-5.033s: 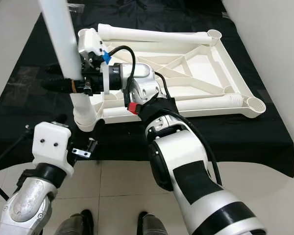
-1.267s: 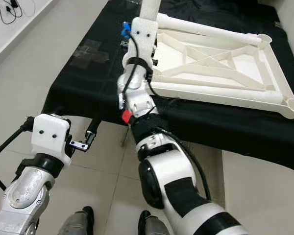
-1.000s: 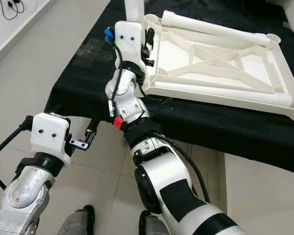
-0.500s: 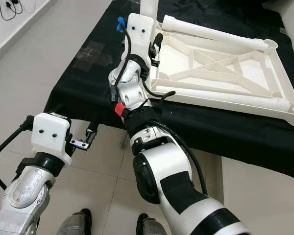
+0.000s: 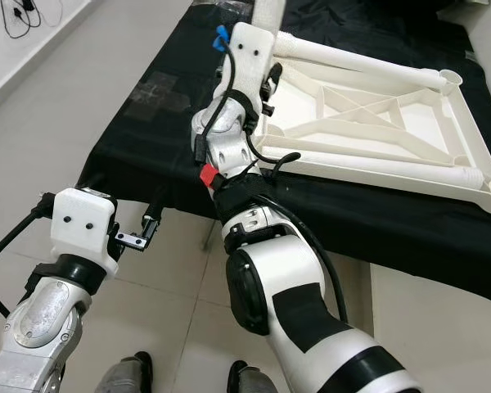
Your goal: Building children table
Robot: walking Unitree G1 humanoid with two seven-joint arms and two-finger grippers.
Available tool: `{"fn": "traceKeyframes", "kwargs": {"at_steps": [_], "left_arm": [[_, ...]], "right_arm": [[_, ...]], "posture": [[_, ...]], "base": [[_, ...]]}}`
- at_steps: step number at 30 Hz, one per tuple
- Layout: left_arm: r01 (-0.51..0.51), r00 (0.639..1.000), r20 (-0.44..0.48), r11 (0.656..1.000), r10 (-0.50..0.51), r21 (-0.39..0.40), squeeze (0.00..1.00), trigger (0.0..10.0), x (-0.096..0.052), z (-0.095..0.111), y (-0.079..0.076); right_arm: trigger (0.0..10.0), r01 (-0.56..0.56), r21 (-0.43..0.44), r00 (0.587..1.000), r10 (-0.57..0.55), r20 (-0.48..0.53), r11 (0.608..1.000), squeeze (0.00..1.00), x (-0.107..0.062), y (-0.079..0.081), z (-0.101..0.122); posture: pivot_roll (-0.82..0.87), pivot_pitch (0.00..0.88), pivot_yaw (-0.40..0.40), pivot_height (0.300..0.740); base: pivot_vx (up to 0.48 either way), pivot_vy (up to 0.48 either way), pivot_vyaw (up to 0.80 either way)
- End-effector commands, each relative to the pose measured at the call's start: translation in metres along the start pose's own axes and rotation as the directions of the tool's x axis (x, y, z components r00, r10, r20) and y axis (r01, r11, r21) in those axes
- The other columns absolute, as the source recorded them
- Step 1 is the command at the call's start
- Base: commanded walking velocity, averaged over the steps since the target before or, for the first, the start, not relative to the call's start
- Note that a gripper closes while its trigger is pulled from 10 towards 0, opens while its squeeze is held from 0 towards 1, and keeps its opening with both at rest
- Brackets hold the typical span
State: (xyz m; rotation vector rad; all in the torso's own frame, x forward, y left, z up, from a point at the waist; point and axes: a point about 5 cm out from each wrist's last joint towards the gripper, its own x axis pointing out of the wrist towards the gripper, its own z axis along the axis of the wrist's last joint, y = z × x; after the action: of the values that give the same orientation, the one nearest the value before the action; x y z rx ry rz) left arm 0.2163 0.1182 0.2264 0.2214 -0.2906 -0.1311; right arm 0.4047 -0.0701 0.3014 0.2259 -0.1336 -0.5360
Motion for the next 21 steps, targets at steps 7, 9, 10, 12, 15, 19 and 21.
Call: {"fn": "traceKeyframes", "kwargs": {"at_steps": [7,9,10,12,15,19,21], "left_arm": [[0.008,1.0,-0.016,1.0,-0.008,0.005,0.0,10.0,-0.001,-0.004,-0.001],[0.009,1.0,-0.016,1.0,-0.009,0.005,0.0,10.0,-0.001,-0.004,-0.001],[0.008,1.0,-0.016,1.0,-0.008,0.005,0.0,10.0,-0.001,-0.004,-0.001],[0.009,1.0,-0.019,1.0,-0.009,0.007,0.0,10.0,-0.001,-0.005,-0.001],[0.01,1.0,-0.021,1.0,-0.009,0.009,0.0,10.0,-0.001,-0.006,-0.001],[0.017,0.999,-0.032,1.0,-0.016,0.008,0.0,10.0,0.0,-0.01,-0.001],[0.02,0.999,-0.037,1.0,-0.02,-0.002,0.0,10.0,0.001,-0.011,-0.001]], "right_arm": [[10.0,0.087,-0.174,0.916,-0.147,-0.373,0.981,0.0,-0.008,-0.034,-0.095],[10.0,0.073,-0.177,0.923,-0.134,-0.362,0.982,0.0,-0.009,-0.033,-0.096],[10.0,0.048,-0.171,0.936,-0.104,-0.337,0.984,0.0,-0.01,-0.03,-0.094],[10.0,-0.121,-0.05,0.976,0.11,-0.188,0.991,0.0,-0.011,-0.01,-0.071],[10.0,-0.214,-0.01,0.974,0.213,-0.076,0.977,0.0,-0.013,0.0,-0.055],[10.0,-0.439,0.081,0.893,0.425,0.145,0.895,0.0,-0.018,0.015,-0.009],[10.0,-0.497,0.085,0.856,0.471,0.214,0.864,0.0,-0.02,0.017,0.004]], "posture": [[0.14,0.286,-0.093,0.74],[0.14,0.286,-0.093,0.74],[0.14,0.286,-0.094,0.74],[0.14,0.282,-0.092,0.74],[0.14,0.282,-0.092,0.74],[0.14,0.268,-0.085,0.74],[0.14,0.264,-0.084,0.74]], "base": [[0.0,0.0,0.0],[0.0,0.0,0.0],[0.0,0.0,0.0],[0.0,0.0,0.0],[0.0,0.0,0.0],[0.0,0.0,0.0],[0.0,0.0,0.0]]}}
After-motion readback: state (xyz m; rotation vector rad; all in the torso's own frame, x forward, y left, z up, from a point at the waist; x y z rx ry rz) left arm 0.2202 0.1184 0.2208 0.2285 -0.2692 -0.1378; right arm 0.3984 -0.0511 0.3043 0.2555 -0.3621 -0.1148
